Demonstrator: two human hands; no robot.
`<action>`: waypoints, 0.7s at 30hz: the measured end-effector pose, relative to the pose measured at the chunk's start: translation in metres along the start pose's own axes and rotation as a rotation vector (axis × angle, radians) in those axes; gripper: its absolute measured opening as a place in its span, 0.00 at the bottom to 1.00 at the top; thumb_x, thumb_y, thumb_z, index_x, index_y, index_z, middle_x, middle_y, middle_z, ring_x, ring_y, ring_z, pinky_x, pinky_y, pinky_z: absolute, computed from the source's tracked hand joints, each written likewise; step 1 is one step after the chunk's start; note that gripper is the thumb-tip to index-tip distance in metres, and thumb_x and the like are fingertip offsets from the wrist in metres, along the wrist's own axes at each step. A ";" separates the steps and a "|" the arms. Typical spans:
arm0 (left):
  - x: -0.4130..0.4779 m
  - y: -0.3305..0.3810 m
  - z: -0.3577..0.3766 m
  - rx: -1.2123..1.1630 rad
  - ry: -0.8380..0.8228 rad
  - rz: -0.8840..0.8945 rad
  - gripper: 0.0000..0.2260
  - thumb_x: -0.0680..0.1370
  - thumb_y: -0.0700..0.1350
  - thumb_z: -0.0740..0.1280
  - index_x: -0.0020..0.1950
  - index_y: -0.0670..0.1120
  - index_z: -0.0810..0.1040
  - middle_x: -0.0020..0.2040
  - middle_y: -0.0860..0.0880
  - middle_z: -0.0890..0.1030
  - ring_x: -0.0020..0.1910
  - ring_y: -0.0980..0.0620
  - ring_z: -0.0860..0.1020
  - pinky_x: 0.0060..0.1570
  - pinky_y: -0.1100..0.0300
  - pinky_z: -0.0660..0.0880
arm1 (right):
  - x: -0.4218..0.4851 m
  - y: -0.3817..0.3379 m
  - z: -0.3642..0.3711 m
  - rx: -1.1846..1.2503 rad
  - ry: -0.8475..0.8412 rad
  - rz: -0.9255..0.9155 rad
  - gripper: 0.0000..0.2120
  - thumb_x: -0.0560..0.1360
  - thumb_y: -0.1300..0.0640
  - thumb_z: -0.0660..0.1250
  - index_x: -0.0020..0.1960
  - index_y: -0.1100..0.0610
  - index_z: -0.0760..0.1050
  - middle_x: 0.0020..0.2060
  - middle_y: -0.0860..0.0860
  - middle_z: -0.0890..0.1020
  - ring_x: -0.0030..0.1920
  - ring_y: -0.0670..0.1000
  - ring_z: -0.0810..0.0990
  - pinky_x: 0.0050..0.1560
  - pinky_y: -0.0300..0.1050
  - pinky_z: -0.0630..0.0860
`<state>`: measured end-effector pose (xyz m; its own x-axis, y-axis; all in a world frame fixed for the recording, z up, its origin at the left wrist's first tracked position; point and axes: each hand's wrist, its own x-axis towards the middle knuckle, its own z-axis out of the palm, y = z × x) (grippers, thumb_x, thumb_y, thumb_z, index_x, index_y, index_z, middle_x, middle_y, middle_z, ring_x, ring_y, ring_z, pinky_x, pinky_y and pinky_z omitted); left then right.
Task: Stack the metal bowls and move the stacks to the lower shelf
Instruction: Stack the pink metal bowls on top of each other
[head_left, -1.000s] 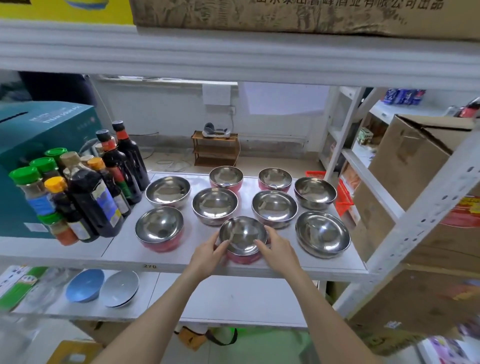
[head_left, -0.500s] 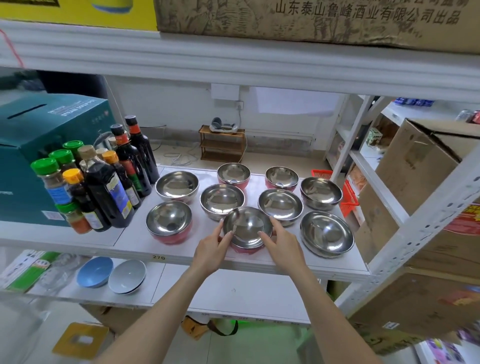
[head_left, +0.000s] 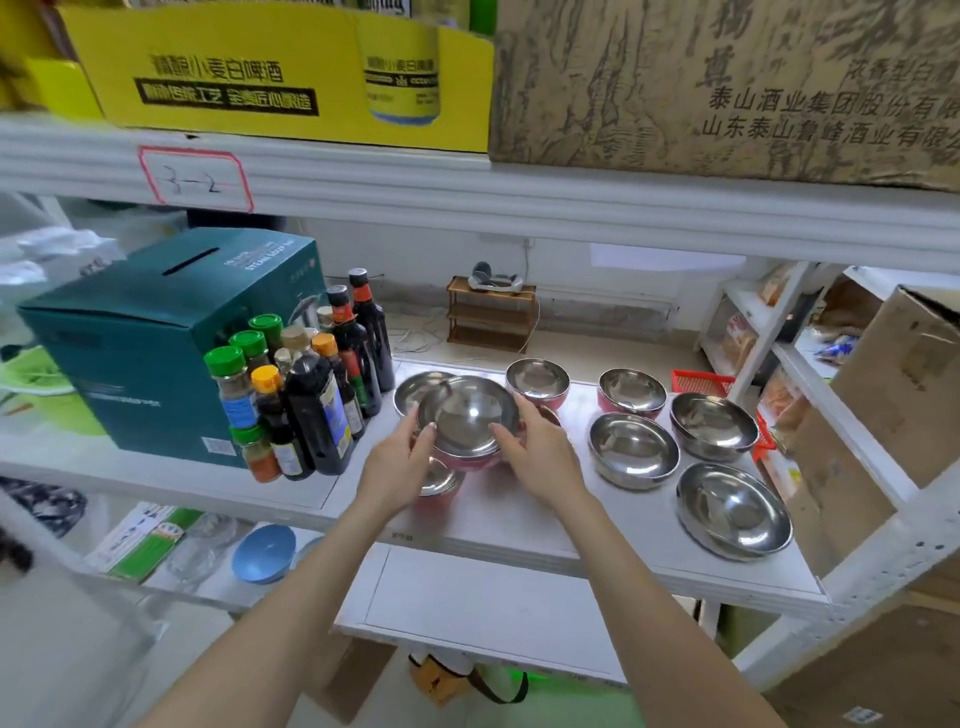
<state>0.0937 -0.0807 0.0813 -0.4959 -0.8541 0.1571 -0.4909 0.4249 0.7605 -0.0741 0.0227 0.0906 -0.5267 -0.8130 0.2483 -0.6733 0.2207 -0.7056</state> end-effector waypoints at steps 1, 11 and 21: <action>0.005 -0.006 -0.007 0.012 -0.004 -0.005 0.22 0.82 0.53 0.54 0.76 0.52 0.62 0.36 0.52 0.79 0.47 0.46 0.78 0.47 0.52 0.71 | 0.005 -0.007 0.008 0.003 0.000 -0.006 0.26 0.77 0.43 0.61 0.73 0.49 0.64 0.51 0.51 0.81 0.53 0.55 0.79 0.52 0.51 0.75; 0.041 -0.076 -0.012 0.031 -0.073 0.000 0.22 0.82 0.55 0.53 0.76 0.54 0.61 0.36 0.54 0.78 0.55 0.42 0.75 0.54 0.48 0.71 | 0.023 -0.005 0.077 -0.029 -0.009 0.062 0.27 0.77 0.41 0.60 0.73 0.49 0.64 0.49 0.52 0.83 0.53 0.56 0.80 0.50 0.50 0.75; 0.036 -0.100 0.009 0.253 -0.028 0.023 0.21 0.82 0.49 0.54 0.74 0.45 0.65 0.61 0.39 0.75 0.61 0.40 0.68 0.62 0.49 0.64 | 0.009 0.010 0.100 -0.144 -0.038 0.089 0.20 0.77 0.44 0.61 0.65 0.53 0.70 0.47 0.51 0.80 0.53 0.54 0.77 0.46 0.47 0.71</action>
<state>0.1183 -0.1517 0.0051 -0.5267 -0.8363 0.1527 -0.6413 0.5087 0.5744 -0.0337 -0.0368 0.0194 -0.5693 -0.8059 0.1625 -0.6940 0.3652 -0.6205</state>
